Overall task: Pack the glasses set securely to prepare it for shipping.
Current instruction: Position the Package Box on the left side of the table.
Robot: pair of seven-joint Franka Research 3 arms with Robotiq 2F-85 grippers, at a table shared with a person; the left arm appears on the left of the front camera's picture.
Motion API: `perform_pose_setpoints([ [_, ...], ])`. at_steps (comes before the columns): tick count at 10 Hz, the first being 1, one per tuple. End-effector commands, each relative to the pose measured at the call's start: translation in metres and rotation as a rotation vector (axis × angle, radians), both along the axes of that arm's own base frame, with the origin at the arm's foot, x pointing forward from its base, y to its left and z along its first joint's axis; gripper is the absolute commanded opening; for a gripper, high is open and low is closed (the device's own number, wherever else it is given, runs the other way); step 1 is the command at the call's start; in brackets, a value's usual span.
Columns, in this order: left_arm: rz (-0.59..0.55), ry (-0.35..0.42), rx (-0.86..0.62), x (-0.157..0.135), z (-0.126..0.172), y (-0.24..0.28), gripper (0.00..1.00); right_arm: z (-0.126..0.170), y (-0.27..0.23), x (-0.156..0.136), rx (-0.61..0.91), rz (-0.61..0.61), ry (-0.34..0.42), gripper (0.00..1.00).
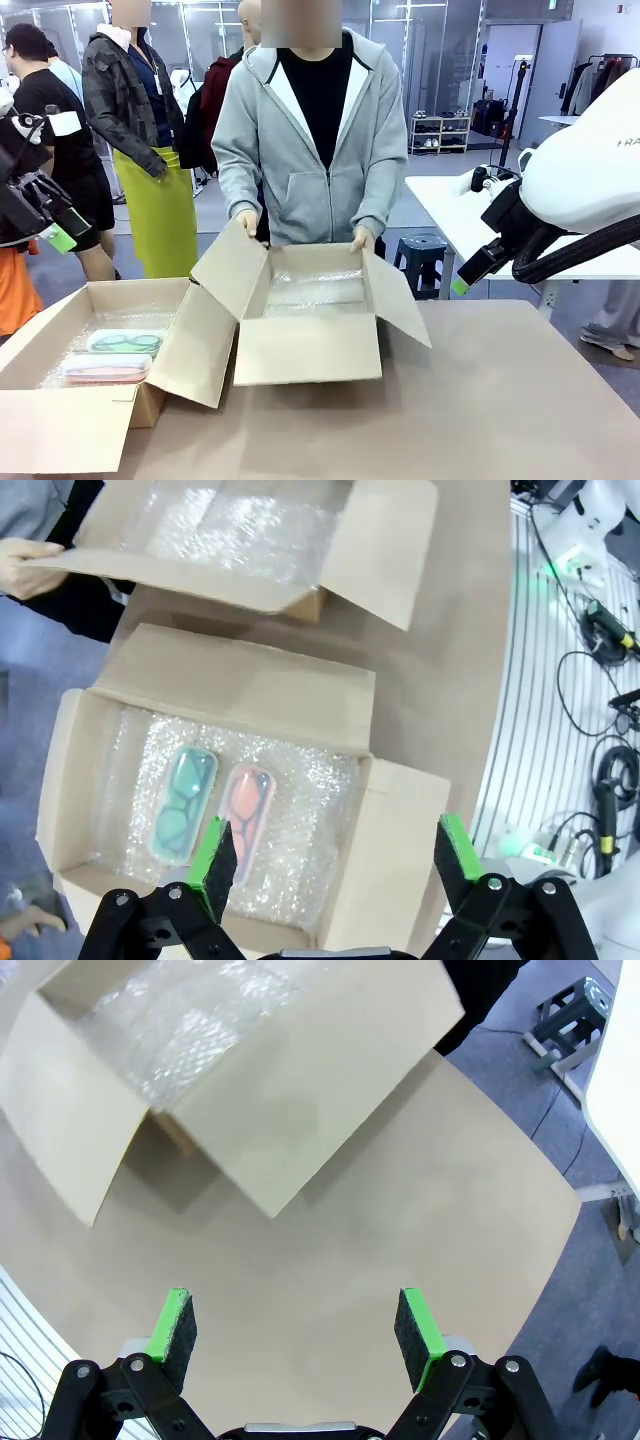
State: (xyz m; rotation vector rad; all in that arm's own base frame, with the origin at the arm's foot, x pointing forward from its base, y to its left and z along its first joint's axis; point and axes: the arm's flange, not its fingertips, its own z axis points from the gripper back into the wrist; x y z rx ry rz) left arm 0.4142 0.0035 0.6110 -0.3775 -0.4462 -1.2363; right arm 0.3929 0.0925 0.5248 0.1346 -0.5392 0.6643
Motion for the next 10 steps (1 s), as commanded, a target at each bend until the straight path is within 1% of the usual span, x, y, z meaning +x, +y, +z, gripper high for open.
perform_pose_setpoints([
  [1,-0.007,-0.012,0.013,-0.0005,0.0008,0.0021,1.00,0.0006,0.0019,-0.0011,-0.007,-0.013,0.005,1.00],
  [10,-0.007,-0.012,0.013,-0.0005,0.0008,0.0021,1.00,0.0006,0.0019,-0.0011,-0.007,-0.013,0.005,1.00],
])
